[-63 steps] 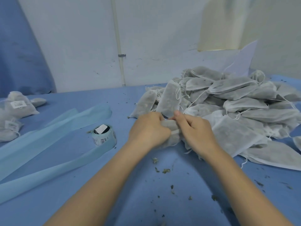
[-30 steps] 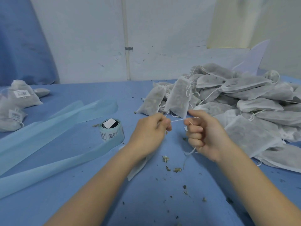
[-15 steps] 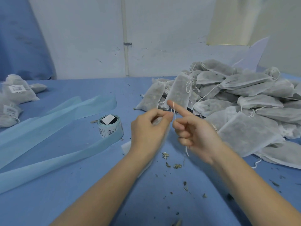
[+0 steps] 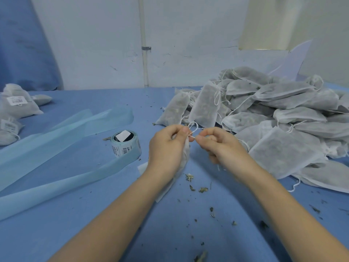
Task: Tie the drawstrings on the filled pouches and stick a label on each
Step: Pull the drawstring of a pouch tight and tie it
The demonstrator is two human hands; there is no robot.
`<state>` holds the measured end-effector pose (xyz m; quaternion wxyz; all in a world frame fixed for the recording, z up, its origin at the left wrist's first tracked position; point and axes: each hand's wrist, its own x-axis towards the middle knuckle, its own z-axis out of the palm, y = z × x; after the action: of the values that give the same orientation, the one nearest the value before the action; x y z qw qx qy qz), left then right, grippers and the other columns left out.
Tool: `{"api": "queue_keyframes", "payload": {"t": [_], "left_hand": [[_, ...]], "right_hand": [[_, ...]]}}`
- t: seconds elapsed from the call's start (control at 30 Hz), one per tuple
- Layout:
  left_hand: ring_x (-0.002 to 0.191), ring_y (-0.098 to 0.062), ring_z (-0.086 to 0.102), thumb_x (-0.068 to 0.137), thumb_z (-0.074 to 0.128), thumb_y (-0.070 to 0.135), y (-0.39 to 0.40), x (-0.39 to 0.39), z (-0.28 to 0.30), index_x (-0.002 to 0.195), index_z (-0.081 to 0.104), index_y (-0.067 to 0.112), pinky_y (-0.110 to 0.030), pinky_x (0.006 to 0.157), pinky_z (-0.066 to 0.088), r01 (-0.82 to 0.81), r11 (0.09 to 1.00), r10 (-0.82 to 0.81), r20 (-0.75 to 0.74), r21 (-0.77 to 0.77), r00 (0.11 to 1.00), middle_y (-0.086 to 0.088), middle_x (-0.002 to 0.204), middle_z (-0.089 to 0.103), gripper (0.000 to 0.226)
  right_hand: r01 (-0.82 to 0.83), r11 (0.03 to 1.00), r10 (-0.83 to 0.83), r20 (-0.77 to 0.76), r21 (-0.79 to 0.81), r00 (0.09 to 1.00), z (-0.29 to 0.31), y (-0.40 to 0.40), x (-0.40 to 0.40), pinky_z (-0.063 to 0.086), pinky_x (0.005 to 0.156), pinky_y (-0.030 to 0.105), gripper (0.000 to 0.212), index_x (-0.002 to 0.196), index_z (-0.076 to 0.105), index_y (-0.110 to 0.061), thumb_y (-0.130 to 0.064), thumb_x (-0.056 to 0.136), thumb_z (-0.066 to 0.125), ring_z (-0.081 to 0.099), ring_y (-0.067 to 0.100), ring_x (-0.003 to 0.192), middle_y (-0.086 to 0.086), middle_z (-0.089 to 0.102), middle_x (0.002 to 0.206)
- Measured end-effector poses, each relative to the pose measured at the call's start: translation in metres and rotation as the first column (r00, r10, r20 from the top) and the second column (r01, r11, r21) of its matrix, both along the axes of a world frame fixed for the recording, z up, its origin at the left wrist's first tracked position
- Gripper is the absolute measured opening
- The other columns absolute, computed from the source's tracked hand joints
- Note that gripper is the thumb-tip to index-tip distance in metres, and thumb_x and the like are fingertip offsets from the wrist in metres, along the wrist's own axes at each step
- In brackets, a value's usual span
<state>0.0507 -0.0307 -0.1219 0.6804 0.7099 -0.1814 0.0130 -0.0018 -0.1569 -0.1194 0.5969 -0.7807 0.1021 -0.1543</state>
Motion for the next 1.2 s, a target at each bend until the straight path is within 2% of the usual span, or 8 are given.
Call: {"api": "queue_keyframes", "payload": {"t": [0.13,0.23,0.37,0.53,0.8,0.9,1.03,1.2], "left_hand": [[0.059,0.004,0.056,0.091,0.058,0.021,0.003,-0.005,0.001,0.069,0.066,0.027,-0.012,0.064,0.042,0.069,0.992,-0.082,0.121,0.102,0.989,0.018,0.059,0.063,0.024],[0.074,-0.005,0.059,0.09,0.058,0.028,0.003,-0.008,-0.001,0.075,0.067,0.025,-0.02,0.07,0.043,0.017,0.951,-0.123,0.325,0.308,0.938,0.008,0.072,0.065,0.018],[0.068,-0.022,0.059,0.09,0.056,0.017,0.004,-0.007,-0.005,0.081,0.071,0.013,-0.029,0.067,0.036,-0.308,0.829,-0.146,0.712,0.467,0.687,0.0,0.069,0.062,0.018],[0.059,-0.024,0.058,0.089,0.05,0.015,0.0,-0.007,-0.015,0.073,0.068,0.009,-0.033,0.064,0.037,-0.491,0.786,-0.062,0.838,0.375,0.542,-0.003,0.064,0.06,0.025],[0.08,-0.022,0.057,0.095,0.051,0.023,-0.006,-0.013,-0.007,0.089,0.064,0.01,-0.032,0.079,0.038,-0.31,0.847,0.019,0.558,0.432,0.83,-0.002,0.084,0.065,0.02],[0.085,-0.014,0.059,0.095,0.05,0.032,-0.007,-0.012,-0.004,0.09,0.065,0.015,-0.032,0.08,0.043,-0.224,0.902,0.065,0.396,0.37,0.916,0.004,0.086,0.067,0.023],[0.065,0.008,0.054,0.095,0.049,0.028,-0.005,-0.011,-0.002,0.081,0.064,0.02,-0.009,0.059,0.038,-0.057,0.957,-0.008,0.222,0.285,0.975,0.016,0.067,0.061,0.022],[0.065,0.012,0.053,0.097,0.046,0.023,-0.002,-0.012,-0.007,0.079,0.057,0.027,-0.007,0.06,0.036,0.038,0.943,-0.126,0.248,0.331,0.96,0.019,0.067,0.059,0.021]], "right_hand": [[-0.019,0.999,0.019,0.017,-0.032,1.0,0.003,-0.007,-0.006,0.019,0.041,0.021,0.016,0.085,0.078,-0.017,-0.031,0.083,0.071,0.025,0.015,0.046,-0.002,0.04,0.052],[0.008,1.0,-0.008,-0.015,-0.007,1.0,0.006,-0.013,-0.006,0.017,0.04,0.022,0.024,0.077,0.078,-0.018,-0.041,0.072,0.076,0.02,0.014,0.045,-0.003,0.027,0.048],[-0.029,0.993,0.037,-0.068,0.119,0.997,0.004,-0.018,-0.005,0.019,0.041,0.019,0.022,0.057,0.074,-0.02,-0.034,0.072,0.077,0.02,0.011,0.047,-0.006,0.028,0.053],[-0.062,0.942,0.095,-0.085,0.331,0.992,0.005,-0.02,-0.005,0.018,0.044,0.02,0.028,0.061,0.076,-0.017,-0.045,0.066,0.077,0.024,0.008,0.047,-0.008,0.041,0.056],[0.019,0.989,-0.016,-0.024,0.143,1.0,0.002,-0.013,-0.006,0.024,0.048,0.023,0.015,0.081,0.08,-0.022,-0.031,0.07,0.075,0.026,0.01,0.05,-0.006,0.029,0.056],[-0.004,0.971,0.0,0.014,0.24,1.0,0.003,-0.009,-0.006,0.026,0.044,0.02,0.011,0.072,0.079,-0.017,-0.02,0.079,0.07,0.027,0.009,0.049,-0.003,0.031,0.062],[-0.106,0.816,0.091,0.055,0.568,0.994,0.006,-0.002,-0.005,0.022,0.036,0.014,0.017,0.063,0.072,-0.01,-0.009,0.078,0.065,0.024,0.005,0.043,-0.005,0.038,0.055],[-0.18,0.595,0.139,0.12,0.784,0.983,0.008,0.006,-0.005,0.021,0.035,0.011,0.01,0.062,0.071,-0.008,-0.012,0.067,0.063,0.025,0.004,0.038,-0.003,0.04,0.053]]}}
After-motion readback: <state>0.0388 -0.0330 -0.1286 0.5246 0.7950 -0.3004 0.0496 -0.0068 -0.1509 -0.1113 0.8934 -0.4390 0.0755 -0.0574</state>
